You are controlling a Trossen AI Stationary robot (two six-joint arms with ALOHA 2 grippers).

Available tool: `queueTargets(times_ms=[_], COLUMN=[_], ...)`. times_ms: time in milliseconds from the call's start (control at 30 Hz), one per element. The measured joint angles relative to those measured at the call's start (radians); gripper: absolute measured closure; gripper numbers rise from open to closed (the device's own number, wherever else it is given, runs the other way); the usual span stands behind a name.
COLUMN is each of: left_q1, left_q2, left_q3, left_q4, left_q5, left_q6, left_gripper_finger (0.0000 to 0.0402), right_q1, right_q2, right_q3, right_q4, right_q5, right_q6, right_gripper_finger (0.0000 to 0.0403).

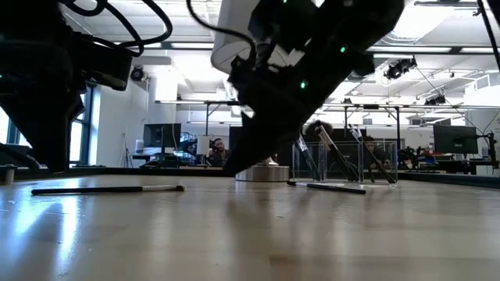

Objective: Put items in baskets/containers
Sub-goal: Put the eyeshadow brush into the transparent organizer

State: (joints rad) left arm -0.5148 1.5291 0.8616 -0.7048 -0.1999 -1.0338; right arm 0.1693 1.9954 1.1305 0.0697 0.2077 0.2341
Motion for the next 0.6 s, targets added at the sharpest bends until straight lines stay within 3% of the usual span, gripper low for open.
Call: queueTargets(times_ms=[100, 600], left_q1=[0.0, 0.001], left_q2=[0.0, 0.0], left_q3=[0.0, 0.0], left_q4=[-0.001, 0.001], left_q5=[-0.001, 0.047], left_q6=[-0.026, -0.079], left_gripper_finger=[0.0296, 0.0296], right_q1=[-0.015, -0.044], right_q2=[0.046, 0.11], right_q3=[0.0, 0.0], right_q4=[0.072, 0.211], right_q5=[-0.086, -0.109], right_q6=[-0.041, -0.156], right_gripper_finger=[0.0285, 0.0283])
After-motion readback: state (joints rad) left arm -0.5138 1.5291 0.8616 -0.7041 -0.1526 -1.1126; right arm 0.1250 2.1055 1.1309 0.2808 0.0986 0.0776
